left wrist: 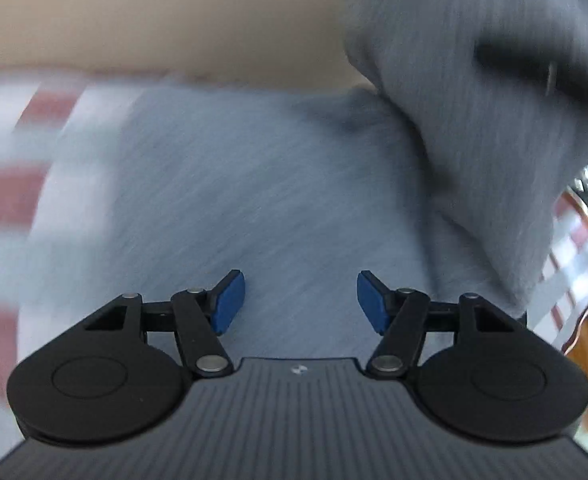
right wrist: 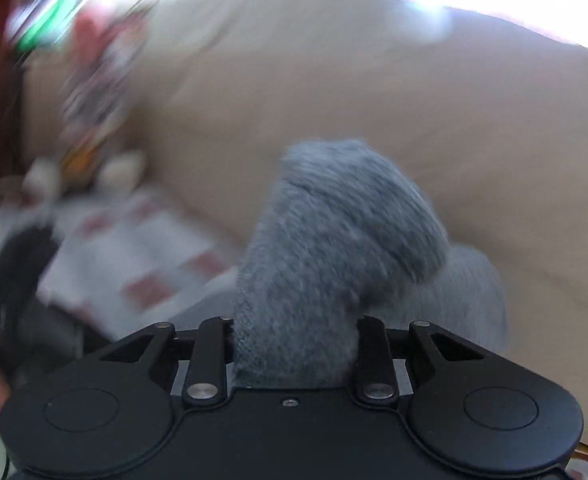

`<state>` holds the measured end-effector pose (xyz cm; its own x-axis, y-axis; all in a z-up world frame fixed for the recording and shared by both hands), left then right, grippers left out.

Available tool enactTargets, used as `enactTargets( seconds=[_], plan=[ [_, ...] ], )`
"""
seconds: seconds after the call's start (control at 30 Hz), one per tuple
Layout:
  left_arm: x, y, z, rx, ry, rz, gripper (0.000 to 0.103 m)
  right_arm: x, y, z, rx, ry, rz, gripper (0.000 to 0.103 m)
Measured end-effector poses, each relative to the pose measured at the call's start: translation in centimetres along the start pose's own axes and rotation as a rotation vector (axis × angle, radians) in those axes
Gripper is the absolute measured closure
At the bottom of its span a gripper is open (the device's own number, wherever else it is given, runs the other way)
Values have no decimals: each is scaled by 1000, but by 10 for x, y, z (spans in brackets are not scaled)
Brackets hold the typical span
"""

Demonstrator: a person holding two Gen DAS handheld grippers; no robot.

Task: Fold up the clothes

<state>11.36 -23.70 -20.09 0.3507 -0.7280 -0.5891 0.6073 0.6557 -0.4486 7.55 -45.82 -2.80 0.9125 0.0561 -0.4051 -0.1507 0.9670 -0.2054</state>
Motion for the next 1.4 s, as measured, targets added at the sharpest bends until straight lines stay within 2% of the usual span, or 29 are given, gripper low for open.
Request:
enactTargets(
  seconds=[0.03, 0.13, 0.23, 0.33, 0.37, 0.53, 0.6, 0.67, 0.73, 0.8, 0.9, 0.97, 1.0, 1.03, 1.07, 1.13, 1.2, 1.27, 1.33, 1.4],
  plan=[
    [-5, 11, -5, -38, -3, 12, 42, 10, 24, -12, -3, 46, 29, 70],
    [-21, 28, -21, -62, -29, 74, 42, 37, 63, -74, -51, 179, 69, 69],
    [-36, 44, -38, -88, -56, 126, 41, 26, 88, -95, -216, 139, 26, 69],
    [-48, 53, -53, -164, -95, 96, 41, 22, 77, -75, -128, 122, 23, 69],
    [-50, 53, -55, -179, -100, 95, 42, 17, 71, -65, -81, 92, 27, 69],
    [-70, 51, -39, -184, -170, 42, 43, -3, 66, -27, -18, -27, 25, 69],
    [-69, 53, -33, -209, -189, 27, 43, 6, 84, -38, -96, 4, 78, 69],
    [-70, 56, -35, -235, -195, 22, 43, 17, 105, -67, -262, 92, 81, 69],
    [-69, 58, -39, -242, -188, 28, 43, 31, 120, -98, -356, 147, 18, 65],
    [-67, 60, -42, -248, -181, 33, 43, 29, 132, -110, -451, 118, -32, 59],
    [-65, 60, -41, -253, -181, 22, 42, 16, 145, -106, -542, 133, -94, 57],
    [-65, 58, -41, -248, -184, 20, 41, -8, 147, -88, -509, 130, -144, 56],
    [-65, 57, -41, -243, -184, 21, 41, -20, 148, -79, -490, 127, -168, 52],
    [-66, 57, -41, -239, -186, 24, 41, -36, 144, -72, -403, 101, -151, 49],
    [-68, 56, -40, -240, -193, 29, 41, -52, 140, -64, -318, 75, -134, 41],
    [-73, 55, -38, -240, -206, 40, 41, -74, 125, -67, -218, 67, -142, 33],
    [-80, 52, -33, -237, -235, 54, 42, -96, 110, -70, -121, 60, -150, 32],
    [-94, 44, -23, -205, -297, 109, 43, -107, 87, -93, -147, 125, -232, 31],
    [-109, 31, -10, -133, -377, 166, 43, -109, 67, -115, -96, 200, -293, 31],
    [-121, 16, 1, -118, -421, 139, 43, -112, 48, -137, -43, 275, -352, 31]
  ],
)
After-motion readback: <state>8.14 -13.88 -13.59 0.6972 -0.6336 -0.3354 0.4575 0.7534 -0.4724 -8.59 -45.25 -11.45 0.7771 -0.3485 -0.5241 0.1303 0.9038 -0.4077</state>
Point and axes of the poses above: each gripper's, at about its wrist camera, not at the fingertips, and x roughly the way its jaws point, y to its left, z to its top, the point moved 7 cm from there along x, roughly the way its jaws point, and after that the axes turned 9 degrees about -y, right-handed, at the moved point
